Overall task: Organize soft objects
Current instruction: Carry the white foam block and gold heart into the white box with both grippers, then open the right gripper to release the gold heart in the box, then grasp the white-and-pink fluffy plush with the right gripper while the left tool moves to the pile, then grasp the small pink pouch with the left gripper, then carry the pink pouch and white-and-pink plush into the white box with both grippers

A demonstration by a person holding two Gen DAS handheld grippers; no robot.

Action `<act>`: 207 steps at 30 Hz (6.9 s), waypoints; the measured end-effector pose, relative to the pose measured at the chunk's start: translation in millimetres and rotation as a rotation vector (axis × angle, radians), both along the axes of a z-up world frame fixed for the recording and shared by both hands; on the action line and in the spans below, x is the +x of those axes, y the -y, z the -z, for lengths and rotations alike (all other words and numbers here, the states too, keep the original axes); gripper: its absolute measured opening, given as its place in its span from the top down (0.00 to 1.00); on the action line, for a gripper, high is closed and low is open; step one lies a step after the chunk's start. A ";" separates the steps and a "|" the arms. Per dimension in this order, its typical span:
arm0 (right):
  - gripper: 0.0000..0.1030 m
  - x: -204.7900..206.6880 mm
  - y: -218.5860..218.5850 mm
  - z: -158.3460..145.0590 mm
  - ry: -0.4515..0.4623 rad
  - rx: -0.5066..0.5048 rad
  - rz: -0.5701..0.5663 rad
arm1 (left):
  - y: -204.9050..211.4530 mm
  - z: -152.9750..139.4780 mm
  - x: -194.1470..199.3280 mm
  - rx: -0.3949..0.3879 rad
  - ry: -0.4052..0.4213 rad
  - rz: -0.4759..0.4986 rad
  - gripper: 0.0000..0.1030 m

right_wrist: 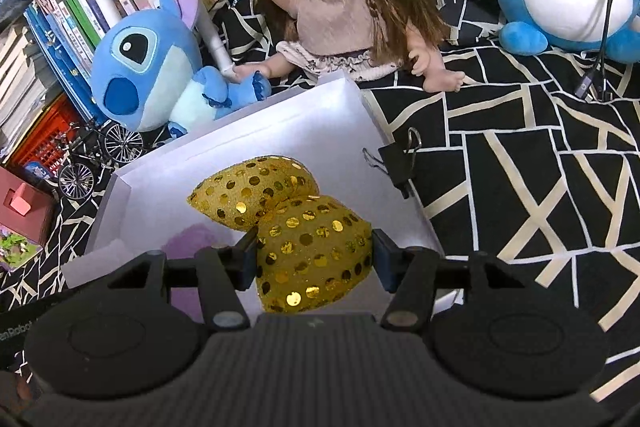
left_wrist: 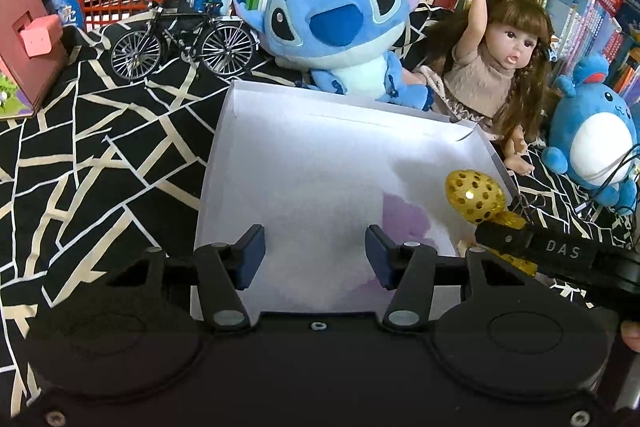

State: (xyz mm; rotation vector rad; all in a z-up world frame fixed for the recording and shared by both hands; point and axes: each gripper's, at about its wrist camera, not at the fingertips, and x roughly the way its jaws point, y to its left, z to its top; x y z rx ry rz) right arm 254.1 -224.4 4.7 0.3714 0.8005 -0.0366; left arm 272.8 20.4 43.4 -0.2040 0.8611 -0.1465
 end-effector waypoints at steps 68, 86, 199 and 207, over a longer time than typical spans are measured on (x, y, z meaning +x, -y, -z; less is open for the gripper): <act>0.07 -138.0 -1.4 -19.5 0.294 -0.173 -0.228 | -19.3 -28.8 -143.3 -0.017 0.184 0.071 0.11; 0.01 -178.9 4.3 4.4 0.362 -0.243 -0.299 | -17.1 -5.7 -226.1 0.069 0.267 0.095 0.07; 0.47 -66.6 40.2 -53.5 0.208 -0.084 -0.156 | -6.2 -65.5 -56.9 0.022 0.195 0.055 0.58; 0.47 -8.2 26.8 -46.6 0.116 -0.054 -0.126 | 4.8 -44.5 -0.2 0.050 0.108 -0.019 0.58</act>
